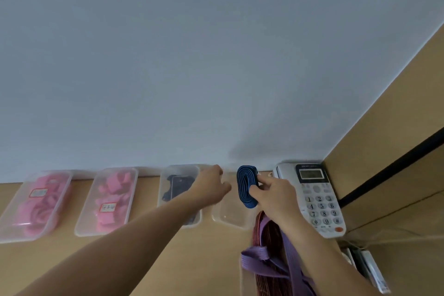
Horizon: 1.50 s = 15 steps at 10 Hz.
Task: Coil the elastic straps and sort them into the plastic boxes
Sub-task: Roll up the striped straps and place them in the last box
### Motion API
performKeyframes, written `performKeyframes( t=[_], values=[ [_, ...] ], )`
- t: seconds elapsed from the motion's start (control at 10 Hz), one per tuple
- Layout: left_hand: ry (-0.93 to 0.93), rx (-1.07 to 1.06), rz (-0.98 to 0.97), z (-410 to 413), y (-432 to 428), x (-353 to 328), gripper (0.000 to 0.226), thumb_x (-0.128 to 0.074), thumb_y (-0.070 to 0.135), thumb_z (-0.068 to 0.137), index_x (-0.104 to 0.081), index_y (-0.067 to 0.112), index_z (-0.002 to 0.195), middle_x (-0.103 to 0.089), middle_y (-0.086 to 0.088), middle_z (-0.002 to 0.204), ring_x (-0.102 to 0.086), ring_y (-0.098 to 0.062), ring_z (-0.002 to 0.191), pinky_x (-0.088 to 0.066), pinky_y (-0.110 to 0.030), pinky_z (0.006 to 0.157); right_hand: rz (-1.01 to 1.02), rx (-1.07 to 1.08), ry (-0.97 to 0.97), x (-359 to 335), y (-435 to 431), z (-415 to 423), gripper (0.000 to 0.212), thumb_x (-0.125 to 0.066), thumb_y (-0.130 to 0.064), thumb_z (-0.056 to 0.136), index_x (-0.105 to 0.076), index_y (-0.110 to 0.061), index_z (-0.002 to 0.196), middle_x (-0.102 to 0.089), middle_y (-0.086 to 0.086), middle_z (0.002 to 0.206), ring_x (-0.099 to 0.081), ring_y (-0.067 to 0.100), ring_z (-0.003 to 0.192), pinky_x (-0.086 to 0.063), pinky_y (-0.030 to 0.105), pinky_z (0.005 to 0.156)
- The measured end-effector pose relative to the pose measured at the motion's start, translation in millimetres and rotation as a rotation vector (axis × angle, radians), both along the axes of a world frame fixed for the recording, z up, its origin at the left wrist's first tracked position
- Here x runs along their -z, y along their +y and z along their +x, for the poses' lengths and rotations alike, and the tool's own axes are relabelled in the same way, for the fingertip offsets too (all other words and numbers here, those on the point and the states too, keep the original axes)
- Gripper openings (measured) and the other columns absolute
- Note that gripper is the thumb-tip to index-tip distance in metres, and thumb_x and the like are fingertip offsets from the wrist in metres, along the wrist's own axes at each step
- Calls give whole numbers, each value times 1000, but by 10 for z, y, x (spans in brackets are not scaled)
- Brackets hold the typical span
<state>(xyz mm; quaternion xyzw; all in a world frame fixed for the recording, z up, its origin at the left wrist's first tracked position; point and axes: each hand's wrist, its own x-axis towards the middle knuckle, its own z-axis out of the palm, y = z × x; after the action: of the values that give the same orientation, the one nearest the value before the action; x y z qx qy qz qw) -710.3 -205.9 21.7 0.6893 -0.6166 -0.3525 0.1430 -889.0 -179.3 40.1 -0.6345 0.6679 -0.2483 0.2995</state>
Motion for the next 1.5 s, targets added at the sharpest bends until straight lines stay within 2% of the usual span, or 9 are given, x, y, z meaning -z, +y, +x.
performKeyframes(
  t=[0.1, 0.2, 0.4, 0.5, 0.6, 0.7, 1.0, 1.3, 1.5],
  values=[
    [-182, 126, 75, -75, -73, 118, 29, -54, 18, 92, -57, 4, 117, -67, -11, 94, -65, -25, 78, -50, -30, 66, 61, -73, 29, 146, -81, -21, 13, -64, -25, 81, -76, -24, 85, -61, -14, 50, -57, -3, 57, -42, 13, 53],
    [-260, 165, 135, -122, -101, 179, 14, -48, 5, 89, -53, 11, 78, -59, -5, 75, -68, -29, 87, -46, -30, 60, 108, -128, 57, 261, -146, -10, 15, -62, -26, 84, -76, -22, 89, -65, -9, 58, -60, 3, 56, -43, 18, 50],
    [-101, -40, 303, -195, -71, 339, 25, -39, 0, 84, -51, 6, 63, -52, 0, 33, -66, -19, 49, -50, -25, 51, 95, -191, 157, 436, -295, 47, 26, -60, -26, 88, -72, -15, 108, -72, 3, 79, -66, 17, 68, -53, 31, 58],
    [-10, -99, 317, -225, -39, 361, 24, -40, 2, 88, -51, 6, 67, -58, -3, 40, -66, -20, 48, -48, -24, 48, 96, -256, 245, 523, -398, 131, 18, -57, -23, 89, -69, -11, 96, -69, 6, 78, -65, 23, 70, -54, 35, 61],
    [101, -157, 313, -227, 5, 354, 13, -40, 6, 92, -50, 6, 83, -71, -19, 74, -66, -22, 49, -50, -28, 49, 73, -323, 374, 652, -466, 211, 16, -53, -22, 91, -65, -11, 90, -67, 6, 85, -63, 22, 75, -50, 31, 64],
    [139, -179, 292, -216, 49, 381, 13, -42, 17, 100, -51, 8, 94, -72, -17, 81, -67, -21, 53, -55, -33, 55, 18, -340, 432, 780, -449, 286, 20, -51, -27, 96, -62, -14, 105, -63, 6, 98, -61, 22, 85, -43, 27, 67],
    [201, -181, 279, -155, 35, 391, 14, -42, 16, 101, -53, 9, 100, -63, -8, 70, -63, -23, 51, -55, -29, 50, 12, -400, 361, 924, -397, 346, 31, -46, -26, 100, -55, -15, 127, -53, 6, 116, -59, 26, 101, -42, 30, 76],
    [149, -120, 310, -133, 34, 305, 25, -31, 9, 100, -55, 0, 101, -67, -19, 72, -60, -17, 45, -49, -26, 50, -53, -387, 305, 973, -416, 250, 53, -57, -26, 96, -43, -17, 146, -50, 0, 129, -58, 21, 108, -43, 28, 86],
    [43, -56, 231, -78, 2, 244, 30, -45, 12, 96, -52, 5, 125, -69, -10, 98, -66, -17, 63, -48, -21, 50, -65, -394, 297, 890, -391, 228, 53, -57, -31, 96, -44, -16, 145, -51, -2, 135, -59, 20, 112, -45, 28, 88]
  ],
)
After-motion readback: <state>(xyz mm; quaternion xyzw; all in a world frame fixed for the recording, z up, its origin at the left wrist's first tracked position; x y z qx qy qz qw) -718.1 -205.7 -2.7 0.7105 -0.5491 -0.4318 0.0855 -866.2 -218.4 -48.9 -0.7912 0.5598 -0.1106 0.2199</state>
